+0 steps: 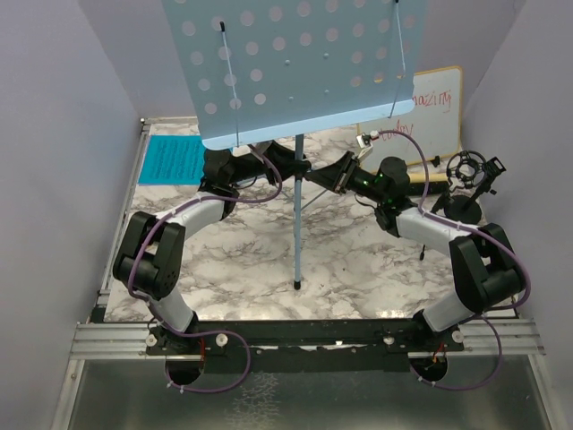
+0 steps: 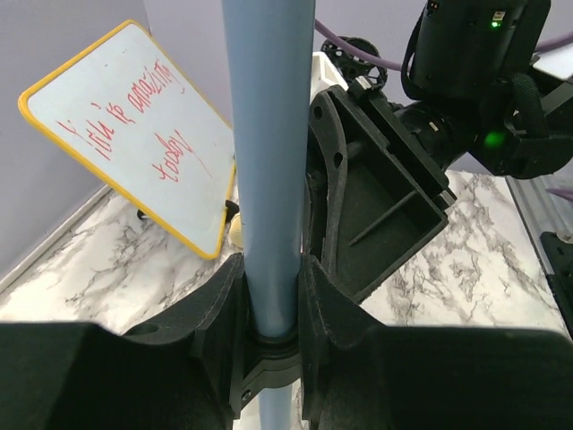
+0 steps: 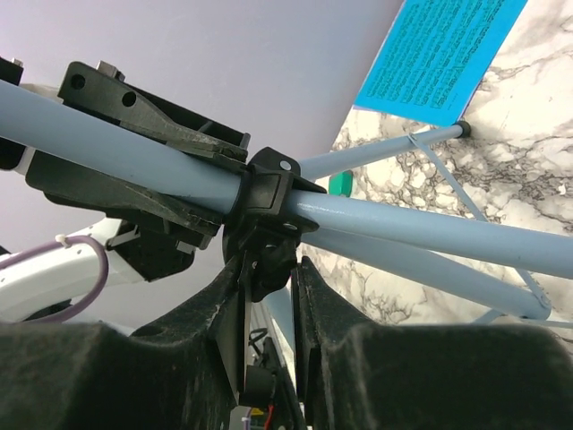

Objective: Pack up the instrument practice props
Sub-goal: Unscrew the knob on the music stand.

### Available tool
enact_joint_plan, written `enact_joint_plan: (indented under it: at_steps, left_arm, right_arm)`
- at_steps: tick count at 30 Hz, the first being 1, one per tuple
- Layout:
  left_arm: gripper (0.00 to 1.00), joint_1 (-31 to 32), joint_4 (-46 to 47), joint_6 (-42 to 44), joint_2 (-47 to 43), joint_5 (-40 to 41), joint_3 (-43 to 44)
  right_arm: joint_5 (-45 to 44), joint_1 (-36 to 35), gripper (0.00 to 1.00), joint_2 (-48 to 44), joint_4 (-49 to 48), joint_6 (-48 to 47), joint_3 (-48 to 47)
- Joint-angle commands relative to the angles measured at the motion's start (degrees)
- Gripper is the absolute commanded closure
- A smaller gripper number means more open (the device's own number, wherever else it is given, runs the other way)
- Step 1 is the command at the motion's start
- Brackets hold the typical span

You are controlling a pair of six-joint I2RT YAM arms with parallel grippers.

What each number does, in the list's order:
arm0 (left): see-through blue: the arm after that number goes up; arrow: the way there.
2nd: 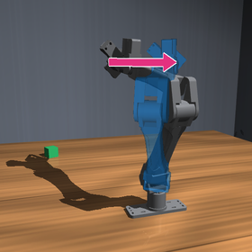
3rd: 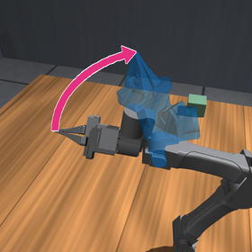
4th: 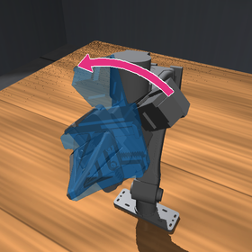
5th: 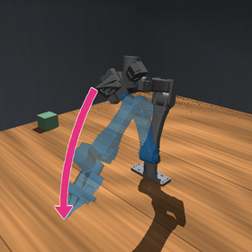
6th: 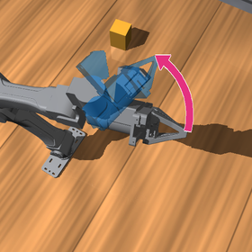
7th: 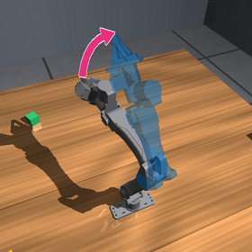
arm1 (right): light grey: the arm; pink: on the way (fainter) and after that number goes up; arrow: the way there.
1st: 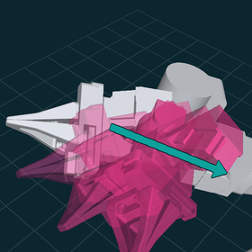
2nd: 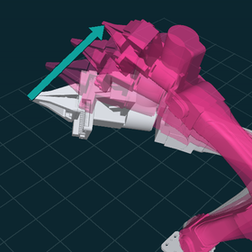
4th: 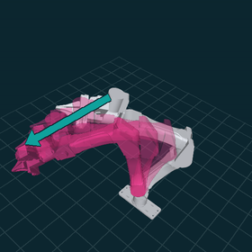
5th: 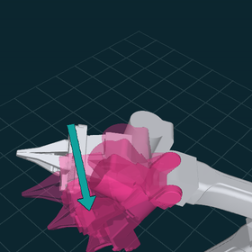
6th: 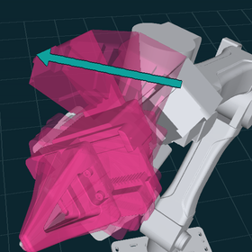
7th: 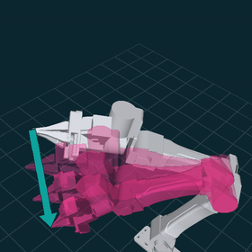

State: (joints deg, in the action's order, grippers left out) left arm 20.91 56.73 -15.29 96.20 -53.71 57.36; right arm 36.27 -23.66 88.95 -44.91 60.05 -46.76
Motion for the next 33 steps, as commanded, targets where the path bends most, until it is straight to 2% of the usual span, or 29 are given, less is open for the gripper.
enact_joint_plan:
  at_steps: [1, 5, 13, 21, 24, 28, 30, 33]
  left_arm:
    - [1.00, -0.87, -12.76, 3.02, 2.19, 3.98, -0.73]
    - [1.00, -0.87, -14.72, 2.92, 1.94, 5.58, -1.23]
    - [1.00, -0.87, -20.66, 3.38, 0.71, 7.44, -1.58]
    - [1.00, -0.87, -29.78, 8.58, -1.78, 9.82, -2.29]
    - [1.00, -0.87, -33.18, 10.29, -2.51, 11.16, -1.99]
    - [1.00, -0.87, -35.27, 10.92, -2.54, 11.47, -1.70]
    - [1.00, -0.86, -35.61, 10.78, -2.18, 11.16, -1.56]
    - [1.00, -0.78, -35.64, 9.91, -1.60, 10.74, -1.19]
  right_arm:
    - [1.94, -0.51, 0.87, 0.61, 2.27, -5.79, -1.31]
    - [3.15, -0.51, 0.99, 1.46, 1.03, -12.05, -1.87]
    - [3.51, -1.88, 0.99, 2.05, 5.86, -37.41, -2.90]
    - [-3.03, -6.50, 0.99, 0.74, 10.73, -71.41, -1.81]
    - [-7.62, -9.22, 0.99, 0.61, 14.39, -86.65, -1.90]
    - [-19.88, -13.91, 0.99, 1.43, 14.99, -105.83, -0.41]
    - [-27.09, -16.62, 0.99, 1.95, 10.24, -115.16, 1.99]
    - [-36.79, -20.35, 0.99, 3.52, -2.89, -131.56, 7.90]
